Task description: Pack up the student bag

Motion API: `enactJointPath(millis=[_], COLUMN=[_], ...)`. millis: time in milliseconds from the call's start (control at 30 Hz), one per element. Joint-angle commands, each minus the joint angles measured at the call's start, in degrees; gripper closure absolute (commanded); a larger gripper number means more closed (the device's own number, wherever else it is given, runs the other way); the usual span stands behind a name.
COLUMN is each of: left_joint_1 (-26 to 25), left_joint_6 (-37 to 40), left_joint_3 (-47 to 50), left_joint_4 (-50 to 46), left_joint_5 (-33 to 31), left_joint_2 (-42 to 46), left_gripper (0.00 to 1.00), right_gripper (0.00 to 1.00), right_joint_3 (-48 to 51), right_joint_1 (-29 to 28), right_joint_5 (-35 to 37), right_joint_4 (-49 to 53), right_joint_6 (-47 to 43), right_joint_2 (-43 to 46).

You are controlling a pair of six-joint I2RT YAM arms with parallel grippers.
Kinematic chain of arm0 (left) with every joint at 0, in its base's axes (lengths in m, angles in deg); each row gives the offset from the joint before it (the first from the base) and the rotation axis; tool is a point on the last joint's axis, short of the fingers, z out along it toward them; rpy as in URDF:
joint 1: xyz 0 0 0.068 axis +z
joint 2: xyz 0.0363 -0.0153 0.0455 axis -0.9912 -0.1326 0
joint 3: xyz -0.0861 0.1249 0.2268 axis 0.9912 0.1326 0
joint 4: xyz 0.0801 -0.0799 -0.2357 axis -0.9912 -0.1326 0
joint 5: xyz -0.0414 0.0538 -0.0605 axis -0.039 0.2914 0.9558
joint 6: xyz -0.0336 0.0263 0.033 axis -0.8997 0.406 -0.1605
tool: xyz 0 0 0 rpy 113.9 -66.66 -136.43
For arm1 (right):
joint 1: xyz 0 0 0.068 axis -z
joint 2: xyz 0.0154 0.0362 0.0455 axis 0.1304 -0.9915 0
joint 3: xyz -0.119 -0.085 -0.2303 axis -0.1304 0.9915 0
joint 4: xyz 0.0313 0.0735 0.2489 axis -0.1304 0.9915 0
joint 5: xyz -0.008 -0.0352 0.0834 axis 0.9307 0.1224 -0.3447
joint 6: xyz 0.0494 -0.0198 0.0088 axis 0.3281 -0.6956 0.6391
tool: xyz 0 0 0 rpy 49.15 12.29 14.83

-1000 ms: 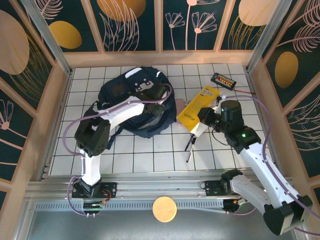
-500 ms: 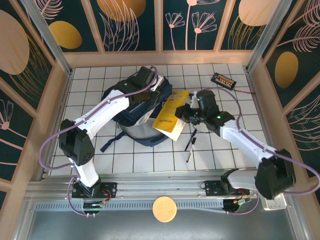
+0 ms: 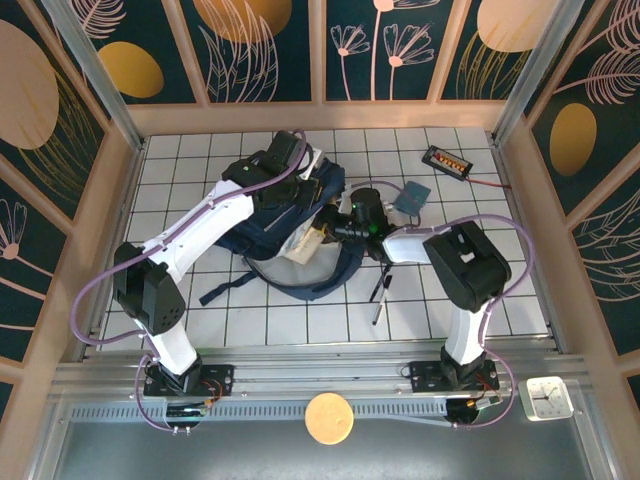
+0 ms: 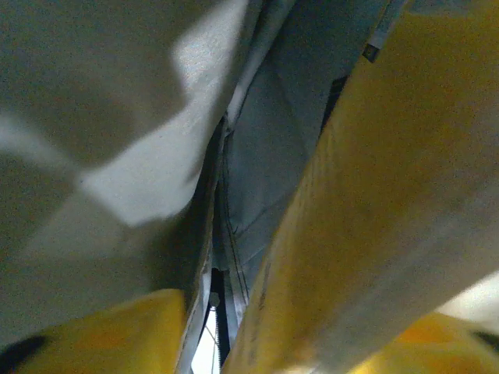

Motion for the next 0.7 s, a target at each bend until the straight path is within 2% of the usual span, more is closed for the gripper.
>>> enactJointPath(millis=[0, 100, 167, 300, 333, 367, 400, 467, 500, 600, 667], left_joint_1=[0.2, 0.6, 0.6, 0.6, 0.6, 0.5, 0.5, 0.7, 0.9, 4.6, 8.2], left_joint_6=[-2.1, -3.2, -3.7, -4.7, -5.3, -5.8, -6.2, -7.1, -7.8, -12.2, -14.4], left_joint_3=[0.5, 1.6, 1.8, 1.4, 1.7, 2.2, 2.7, 4.9, 6.1, 12.4, 18.5], left_joint_4=[7.8, 9.2, 9.9, 10.2, 10.2, 10.2, 10.1, 9.5, 8.5, 5.1, 3.6], left_joint_5=[3.8, 4.1, 4.7, 7.2, 7.6, 7.9, 8.0, 6.2, 4.2, 0.7, -1.7], left_joint_2=[2.9, 2.1, 0.2, -1.9, -2.3, -2.2, -1.7, 1.1, 2.9, 10.6, 16.8], left_gripper=[1.0, 1.0, 1.0, 1.0, 0.93, 0.72, 0.6, 0.42, 0.32, 0.03, 0.01], right_gripper=[0.25, 0.2, 0.2, 0.2, 0.2, 0.2, 0.2, 0.19, 0.15, 0.12, 0.09], right_joint_3=[-2.3, -4.4, -5.7, -2.3, -0.6, 0.8, 1.9, 4.2, 5.0, 6.8, 6.9], right_joint_1=[-0.5, -1.2, -1.4, -1.5, -1.5, -1.5, -1.5, -1.7, -2.0, -3.6, -4.7], right_joint_5=[-0.1, 5.7, 9.4, 15.3, 16.3, 17.1, 17.6, 17.0, 16.2, 12.9, 10.5], right_joint_4=[-3.8, 21.4, 36.2, 51.5, 53.5, 56.0, 57.8, 59.4, 59.3, 56.5, 53.4], right_joint_6=[-2.2, -11.1, -13.8, -11.8, -10.5, -9.0, -7.9, -5.6, -4.8, -3.6, -3.1], right_joint_2=[4.1, 11.8, 16.5, 26.7, 29.9, 32.8, 35.0, 38.9, 39.8, 39.6, 36.7])
